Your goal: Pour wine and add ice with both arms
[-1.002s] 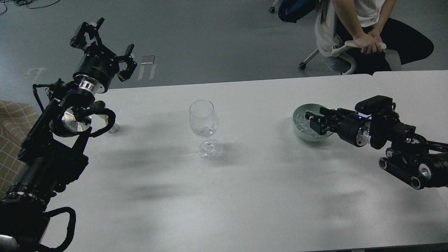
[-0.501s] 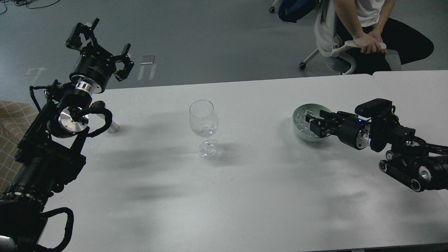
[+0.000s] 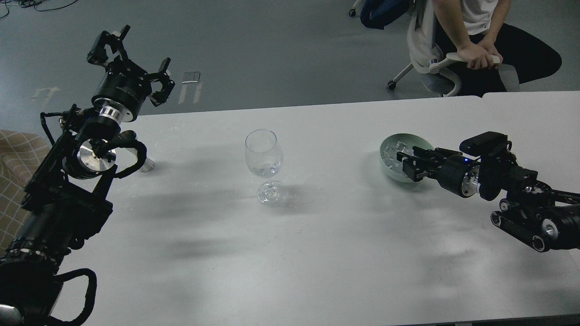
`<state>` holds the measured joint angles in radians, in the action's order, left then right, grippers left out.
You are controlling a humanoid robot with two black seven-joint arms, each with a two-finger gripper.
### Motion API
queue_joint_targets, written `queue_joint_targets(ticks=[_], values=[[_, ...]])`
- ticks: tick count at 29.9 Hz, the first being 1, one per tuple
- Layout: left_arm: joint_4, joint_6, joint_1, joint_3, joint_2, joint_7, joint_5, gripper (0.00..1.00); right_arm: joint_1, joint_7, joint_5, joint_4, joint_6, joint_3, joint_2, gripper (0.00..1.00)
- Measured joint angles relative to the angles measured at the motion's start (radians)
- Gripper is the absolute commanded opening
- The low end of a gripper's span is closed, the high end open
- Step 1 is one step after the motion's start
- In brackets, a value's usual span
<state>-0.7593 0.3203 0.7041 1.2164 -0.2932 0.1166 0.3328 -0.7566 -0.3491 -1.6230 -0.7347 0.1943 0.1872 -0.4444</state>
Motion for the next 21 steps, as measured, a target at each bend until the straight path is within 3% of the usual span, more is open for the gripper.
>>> queue_joint_targets(ticks=[4, 21], values=[[0.000, 0.000, 0.000, 0.000, -0.004, 0.000, 0.000, 0.96, -0.004, 0.000, 0.000, 0.000, 0.000, 0.000, 0.004, 0.40], [0.000, -0.004, -0.001, 0.002, -0.007, 0.004, -0.001, 0.96, -0.005, -0.010, 0.005, -0.006, -0.004, 0.000, -0.002, 0.40]])
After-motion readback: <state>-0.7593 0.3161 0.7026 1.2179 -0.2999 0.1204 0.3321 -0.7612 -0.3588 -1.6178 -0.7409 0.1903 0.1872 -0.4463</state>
